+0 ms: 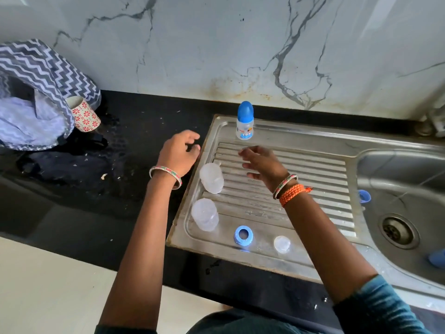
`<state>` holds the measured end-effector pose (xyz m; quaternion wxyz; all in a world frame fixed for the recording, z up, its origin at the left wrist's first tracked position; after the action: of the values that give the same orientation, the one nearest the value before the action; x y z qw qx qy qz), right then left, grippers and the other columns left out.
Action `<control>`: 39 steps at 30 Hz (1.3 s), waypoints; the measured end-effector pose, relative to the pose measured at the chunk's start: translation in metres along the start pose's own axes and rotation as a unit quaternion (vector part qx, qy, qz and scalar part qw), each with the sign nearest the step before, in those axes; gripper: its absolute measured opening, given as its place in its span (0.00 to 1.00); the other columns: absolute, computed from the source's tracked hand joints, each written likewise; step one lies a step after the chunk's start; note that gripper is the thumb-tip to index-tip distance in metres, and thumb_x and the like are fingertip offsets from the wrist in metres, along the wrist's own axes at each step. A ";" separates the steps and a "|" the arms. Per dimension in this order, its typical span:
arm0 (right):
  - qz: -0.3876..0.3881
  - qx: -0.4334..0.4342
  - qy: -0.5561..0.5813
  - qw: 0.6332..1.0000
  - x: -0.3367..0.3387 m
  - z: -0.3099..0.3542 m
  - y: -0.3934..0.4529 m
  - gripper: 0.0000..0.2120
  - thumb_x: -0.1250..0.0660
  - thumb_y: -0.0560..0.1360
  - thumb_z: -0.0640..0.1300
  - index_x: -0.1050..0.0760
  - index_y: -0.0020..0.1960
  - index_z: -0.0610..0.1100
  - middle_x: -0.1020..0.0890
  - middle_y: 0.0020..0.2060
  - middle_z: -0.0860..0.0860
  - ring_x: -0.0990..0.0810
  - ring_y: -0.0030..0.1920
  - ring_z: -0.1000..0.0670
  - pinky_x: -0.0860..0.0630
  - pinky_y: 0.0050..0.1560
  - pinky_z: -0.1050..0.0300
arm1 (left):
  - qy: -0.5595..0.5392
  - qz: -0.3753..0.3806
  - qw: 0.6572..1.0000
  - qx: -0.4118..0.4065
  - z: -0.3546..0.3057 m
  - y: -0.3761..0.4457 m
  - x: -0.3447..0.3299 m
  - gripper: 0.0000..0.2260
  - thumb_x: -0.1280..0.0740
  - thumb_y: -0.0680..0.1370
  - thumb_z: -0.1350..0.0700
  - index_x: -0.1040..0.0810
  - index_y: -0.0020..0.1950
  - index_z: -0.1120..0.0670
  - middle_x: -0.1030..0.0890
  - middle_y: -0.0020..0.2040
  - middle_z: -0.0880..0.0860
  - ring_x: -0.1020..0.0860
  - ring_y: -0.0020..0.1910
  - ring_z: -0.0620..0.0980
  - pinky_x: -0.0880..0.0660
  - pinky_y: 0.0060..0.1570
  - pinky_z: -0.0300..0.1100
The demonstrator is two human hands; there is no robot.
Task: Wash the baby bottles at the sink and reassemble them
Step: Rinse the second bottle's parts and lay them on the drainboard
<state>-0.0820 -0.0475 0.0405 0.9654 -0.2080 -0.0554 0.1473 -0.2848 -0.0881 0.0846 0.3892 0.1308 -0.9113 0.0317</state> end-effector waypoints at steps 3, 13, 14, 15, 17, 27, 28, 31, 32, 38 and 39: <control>-0.033 0.066 -0.033 0.997 0.055 0.007 -0.015 0.08 0.37 0.78 0.44 0.24 0.56 0.43 0.20 0.48 0.48 0.22 0.48 0.50 0.23 0.49 0.52 | -0.028 -0.046 0.992 -0.113 -0.064 -0.002 -0.028 0.12 0.35 0.76 0.63 0.22 0.59 0.56 0.19 0.55 0.52 0.21 0.53 0.47 0.26 0.53 0.36; -0.251 -0.071 -0.343 0.902 0.346 -0.120 0.005 0.09 0.35 0.73 0.39 0.19 0.50 0.40 0.17 0.50 0.38 0.21 0.54 0.39 0.27 0.52 0.54 | -0.133 0.264 0.951 -0.086 -0.232 -0.007 -0.324 0.10 0.37 0.76 0.67 0.20 0.55 0.63 0.18 0.53 0.60 0.22 0.48 0.51 0.28 0.41 0.35; -0.225 -0.090 -0.376 0.894 0.359 -0.139 0.013 0.09 0.35 0.73 0.40 0.19 0.51 0.40 0.18 0.52 0.39 0.21 0.55 0.39 0.27 0.52 0.54 | -0.125 0.271 0.952 -0.067 -0.238 -0.007 -0.346 0.10 0.38 0.76 0.67 0.20 0.55 0.64 0.18 0.53 0.60 0.22 0.48 0.51 0.28 0.42 0.36; -0.193 -0.095 -0.412 0.885 0.369 -0.157 0.024 0.10 0.35 0.74 0.42 0.20 0.52 0.41 0.19 0.54 0.39 0.22 0.56 0.39 0.28 0.52 0.54 | -0.118 0.276 0.952 -0.052 -0.244 -0.007 -0.368 0.11 0.39 0.76 0.67 0.20 0.55 0.64 0.19 0.54 0.61 0.22 0.48 0.51 0.28 0.42 0.36; -0.139 -0.082 -0.479 0.863 0.370 -0.183 0.045 0.13 0.36 0.74 0.49 0.21 0.54 0.42 0.20 0.56 0.41 0.23 0.57 0.39 0.27 0.54 0.52 | -0.122 0.281 0.952 -0.029 -0.250 -0.004 -0.397 0.11 0.39 0.76 0.68 0.21 0.55 0.65 0.19 0.54 0.61 0.24 0.46 0.49 0.27 0.38 0.36; -0.261 0.044 -0.233 0.936 0.414 -0.192 0.054 0.10 0.31 0.75 0.42 0.19 0.51 0.36 0.18 0.47 0.40 0.20 0.48 0.43 0.30 0.47 0.57 | -0.205 0.196 0.950 0.126 -0.243 -0.008 -0.475 0.13 0.42 0.80 0.63 0.24 0.63 0.60 0.21 0.53 0.58 0.22 0.47 0.51 0.22 0.47 0.44; -0.295 0.075 -0.174 0.936 0.429 -0.178 0.043 0.08 0.30 0.74 0.42 0.18 0.47 0.36 0.17 0.41 0.43 0.21 0.43 0.46 0.32 0.45 0.58 | -0.225 0.197 0.946 0.127 -0.252 -0.010 -0.482 0.14 0.42 0.81 0.61 0.25 0.65 0.59 0.22 0.53 0.59 0.22 0.48 0.52 0.23 0.50 0.46; -0.277 0.104 -0.046 0.954 0.460 -0.144 0.014 0.05 0.31 0.74 0.36 0.19 0.48 0.35 0.19 0.39 0.45 0.24 0.42 0.50 0.29 0.46 0.56 | -0.392 0.247 0.868 0.180 -0.295 -0.014 -0.501 0.13 0.41 0.82 0.58 0.28 0.66 0.57 0.24 0.52 0.56 0.25 0.49 0.49 0.26 0.48 0.44; -0.253 0.105 -0.002 0.962 0.466 -0.136 0.009 0.05 0.33 0.75 0.34 0.20 0.50 0.35 0.19 0.42 0.44 0.23 0.43 0.49 0.27 0.47 0.54 | -0.447 0.257 0.836 0.189 -0.308 -0.014 -0.505 0.13 0.42 0.82 0.58 0.28 0.65 0.56 0.24 0.51 0.56 0.25 0.48 0.49 0.26 0.48 0.42; -0.281 0.115 0.102 0.947 0.487 -0.104 -0.004 0.13 0.33 0.74 0.36 0.27 0.33 0.45 0.23 0.31 0.48 0.26 0.35 0.51 0.28 0.39 0.56 | -0.511 0.267 0.804 0.145 -0.345 -0.017 -0.513 0.10 0.45 0.83 0.57 0.24 0.54 0.56 0.22 0.50 0.58 0.23 0.47 0.51 0.25 0.52 0.44; -0.304 0.112 0.092 0.942 0.487 -0.104 -0.004 0.15 0.33 0.75 0.38 0.29 0.31 0.45 0.24 0.30 0.45 0.27 0.35 0.48 0.28 0.39 0.54 | -0.484 0.266 0.824 0.125 -0.350 -0.018 -0.514 0.12 0.46 0.83 0.55 0.24 0.56 0.57 0.22 0.52 0.58 0.23 0.50 0.51 0.25 0.54 0.46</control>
<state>0.3995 0.0590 -0.0302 0.9822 -0.0849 -0.0102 -0.1674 0.3058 0.0607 -0.0422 -0.1454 -0.0707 -0.9702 0.1805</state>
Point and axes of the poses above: each hand's wrist, its own y-axis towards the middle knuckle, its own x-axis out of the back of the hand, z = x × y, the point moved 3 cm from there along y, towards the middle knuckle
